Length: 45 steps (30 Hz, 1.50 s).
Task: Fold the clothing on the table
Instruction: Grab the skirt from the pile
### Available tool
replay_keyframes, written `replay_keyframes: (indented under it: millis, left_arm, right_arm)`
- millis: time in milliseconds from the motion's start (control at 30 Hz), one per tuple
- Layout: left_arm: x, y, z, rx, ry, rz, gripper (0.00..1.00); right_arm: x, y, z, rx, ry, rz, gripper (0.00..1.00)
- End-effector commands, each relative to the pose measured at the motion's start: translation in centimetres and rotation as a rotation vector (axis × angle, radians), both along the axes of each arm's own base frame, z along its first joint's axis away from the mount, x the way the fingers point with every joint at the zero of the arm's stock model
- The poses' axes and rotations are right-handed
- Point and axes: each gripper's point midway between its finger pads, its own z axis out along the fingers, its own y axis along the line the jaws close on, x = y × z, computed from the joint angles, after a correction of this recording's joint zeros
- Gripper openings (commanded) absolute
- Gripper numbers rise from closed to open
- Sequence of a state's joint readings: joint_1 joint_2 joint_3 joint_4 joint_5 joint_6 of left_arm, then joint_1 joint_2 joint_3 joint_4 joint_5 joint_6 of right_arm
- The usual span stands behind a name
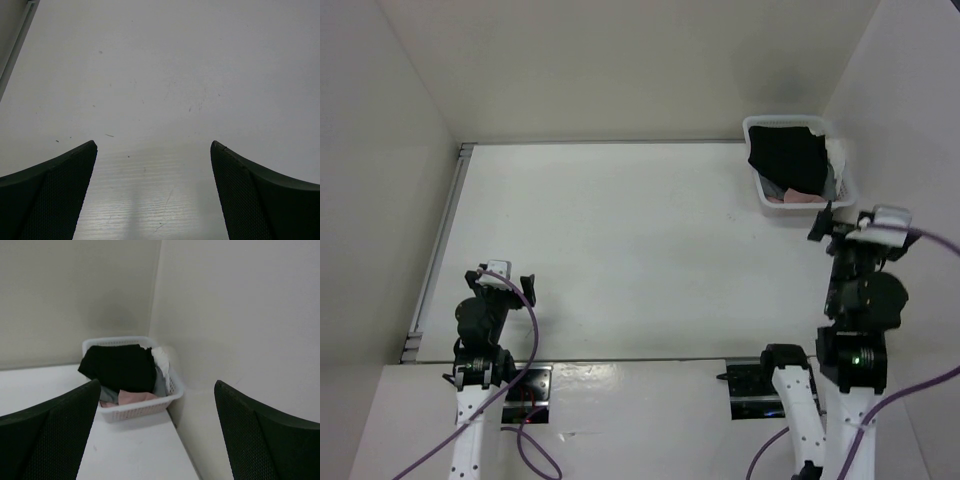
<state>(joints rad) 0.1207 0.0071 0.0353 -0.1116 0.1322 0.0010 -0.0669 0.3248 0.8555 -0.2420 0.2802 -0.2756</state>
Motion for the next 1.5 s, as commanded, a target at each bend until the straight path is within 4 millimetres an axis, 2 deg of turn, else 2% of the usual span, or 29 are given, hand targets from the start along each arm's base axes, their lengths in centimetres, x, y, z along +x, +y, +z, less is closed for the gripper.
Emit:
replay_keyframes:
  millis: [0, 33, 100, 167, 200, 233, 300, 333, 367, 400, 567, 633, 667, 767, 867, 1067, 1133, 1200, 1233, 1267, 1300, 1333, 1400, 1433, 1467]
  left_arm:
    - [0.2, 0.1, 2.0, 0.032, -0.125, -0.002, 1.00]
    - [0.2, 0.1, 2.0, 0.032, -0.125, -0.002, 1.00]
    - [0.2, 0.1, 2.0, 0.032, -0.125, -0.002, 1.00]
    - [0.2, 0.1, 2.0, 0.032, -0.125, -0.002, 1.00]
    - [0.2, 0.1, 2.0, 0.032, -0.125, -0.002, 1.00]
    - [0.2, 0.1, 2.0, 0.032, -0.125, -0.002, 1.00]
    - [0.2, 0.1, 2.0, 0.032, -0.125, -0.002, 1.00]
    - [0.2, 0.1, 2.0, 0.032, -0.125, -0.002, 1.00]
    - [0.2, 0.1, 2.0, 0.032, -0.125, -0.002, 1.00]
    - [0.2, 0.1, 2.0, 0.032, -0.125, -0.002, 1.00]
    - [0.2, 0.1, 2.0, 0.032, -0.125, -0.002, 1.00]
    - [0.2, 0.1, 2.0, 0.032, -0.125, -0.002, 1.00]
    - [0.2, 0.1, 2.0, 0.032, -0.125, -0.002, 1.00]
    - [0.2, 0.1, 2.0, 0.032, -0.125, -0.002, 1.00]
    - [0.2, 0.1, 2.0, 0.032, -0.125, -0.002, 1.00]
    - [0.2, 0.1, 2.0, 0.032, -0.125, -0.002, 1.00]
    - [0.2, 0.1, 2.0, 0.032, -0.125, -0.002, 1.00]
    - [0.2, 0.1, 2.0, 0.032, -0.125, -0.002, 1.00]
    - [0.2, 0.1, 2.0, 0.032, -0.125, -0.002, 1.00]
    - [0.2, 0.1, 2.0, 0.032, -0.125, -0.002, 1.00]
    - [0.2, 0.1, 2.0, 0.032, -0.125, -0.002, 1.00]
    - [0.2, 0.1, 2.0, 0.032, -0.125, -0.002, 1.00]
    - [0.2, 0.1, 2.0, 0.032, -0.125, -0.002, 1.00]
    - [0.2, 0.1, 2.0, 0.032, -0.125, -0.002, 1.00]
    - [0.2, 0.1, 2.0, 0.032, -0.125, -0.002, 1.00]
  right_arm:
    - [3.9, -0.2, -0.3, 0.063, 0.180, 0.012, 0.98]
    - [4.4, 0.2, 0.3, 0.078, 0.210, 0.036, 0.98]
    - [7.8, 0.5, -2.1, 0.131, 0.343, 0.061, 0.98]
    - [9.5, 0.9, -3.0, 0.180, 0.411, 0.079, 0.98]
    - [11.3, 1.0, -4.9, 0.210, 0.480, 0.085, 0.98]
    - [12.1, 0.9, -5.3, 0.224, 0.496, 0.084, 0.98]
    - [14.3, 1.2, -8.6, 0.255, 0.614, 0.095, 0.98]
    - [15.0, 1.6, -9.0, 0.281, 0.632, 0.102, 0.98]
    - [15.6, 2.0, -10.1, 0.299, 0.677, 0.117, 0.98]
    - [17.1, 2.1, -11.8, 0.311, 0.741, 0.122, 0.98]
    - [20.5, 2.7, -17.2, 0.402, 0.900, 0.131, 0.98]
    - [21.7, 3.0, -17.5, 0.415, 0.897, 0.146, 0.98]
    - [22.0, 3.0, -18.6, 0.429, 0.923, 0.139, 0.98]
    - [23.4, 3.2, -19.0, 0.435, 0.928, 0.159, 0.98]
    - [24.0, 3.1, -18.4, 0.419, 0.910, 0.165, 0.98]
    - [25.2, 2.4, -15.4, 0.348, 0.842, 0.164, 0.98]
    - [26.9, 1.9, -16.2, 0.340, 0.878, 0.142, 0.98]
    - [27.7, 1.6, -17.3, 0.343, 0.910, 0.125, 0.98]
    - [28.4, 1.5, -17.2, 0.342, 0.906, 0.126, 0.98]
    - [29.1, 1.5, -18.8, 0.347, 0.939, 0.122, 0.98]
    - [29.3, 1.1, -19.2, 0.358, 0.945, 0.125, 0.98]
    - [30.1, 1.5, -19.0, 0.362, 0.932, 0.153, 0.98]
    - [31.1, 1.2, -20.2, 0.387, 0.942, 0.159, 0.98]
    - [31.8, 0.7, -19.7, 0.398, 0.923, 0.150, 0.98]
    - [32.5, 0.7, -20.9, 0.403, 0.942, 0.147, 0.98]
